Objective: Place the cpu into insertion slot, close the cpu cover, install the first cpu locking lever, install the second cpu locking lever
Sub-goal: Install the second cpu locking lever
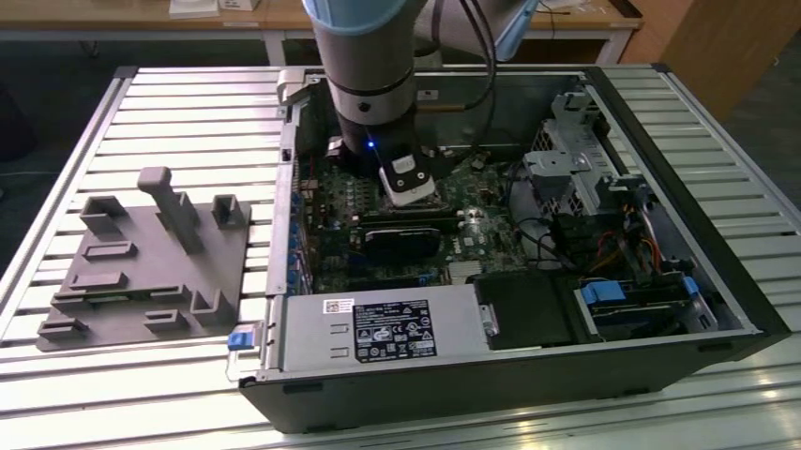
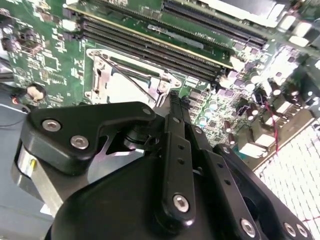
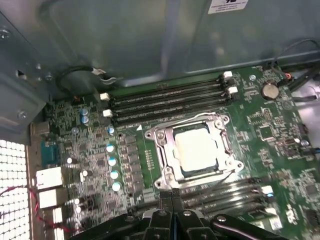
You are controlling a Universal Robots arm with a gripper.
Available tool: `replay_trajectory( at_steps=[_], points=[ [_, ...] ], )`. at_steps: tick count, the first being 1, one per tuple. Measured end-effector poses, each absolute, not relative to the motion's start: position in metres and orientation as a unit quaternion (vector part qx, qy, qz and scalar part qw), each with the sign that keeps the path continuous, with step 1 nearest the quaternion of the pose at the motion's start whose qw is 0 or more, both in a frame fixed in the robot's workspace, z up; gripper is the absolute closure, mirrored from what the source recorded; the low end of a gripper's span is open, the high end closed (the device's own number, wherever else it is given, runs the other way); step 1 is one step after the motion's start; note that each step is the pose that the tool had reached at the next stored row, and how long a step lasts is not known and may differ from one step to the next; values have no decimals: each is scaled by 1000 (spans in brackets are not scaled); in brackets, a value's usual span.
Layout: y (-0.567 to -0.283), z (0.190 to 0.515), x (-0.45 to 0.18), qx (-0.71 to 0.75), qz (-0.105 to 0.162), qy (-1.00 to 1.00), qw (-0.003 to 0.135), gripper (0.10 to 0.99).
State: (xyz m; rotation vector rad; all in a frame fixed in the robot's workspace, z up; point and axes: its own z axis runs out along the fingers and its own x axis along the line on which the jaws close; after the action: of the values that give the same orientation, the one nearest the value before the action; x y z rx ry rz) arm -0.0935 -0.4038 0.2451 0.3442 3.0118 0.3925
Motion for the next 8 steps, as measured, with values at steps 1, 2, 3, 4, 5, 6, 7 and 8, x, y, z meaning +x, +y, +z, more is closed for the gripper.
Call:
replay_trajectory(
  at_steps=[1,2,3,4,5,6,7,8],
  points=[
    [-404,247,-93,112,125,985,43,980],
    [-404,249,-93,112,120,985,43,980],
    [-404,250,-92,112,117,986,44,980],
    [-404,250,-91,113,115,986,43,980],
    [-404,251,-89,113,113,986,43,980],
    [-404,251,-86,113,112,986,42,980],
    [-404,251,-84,113,111,986,41,980],
    [-404,251,-82,113,111,987,40,980]
  ],
)
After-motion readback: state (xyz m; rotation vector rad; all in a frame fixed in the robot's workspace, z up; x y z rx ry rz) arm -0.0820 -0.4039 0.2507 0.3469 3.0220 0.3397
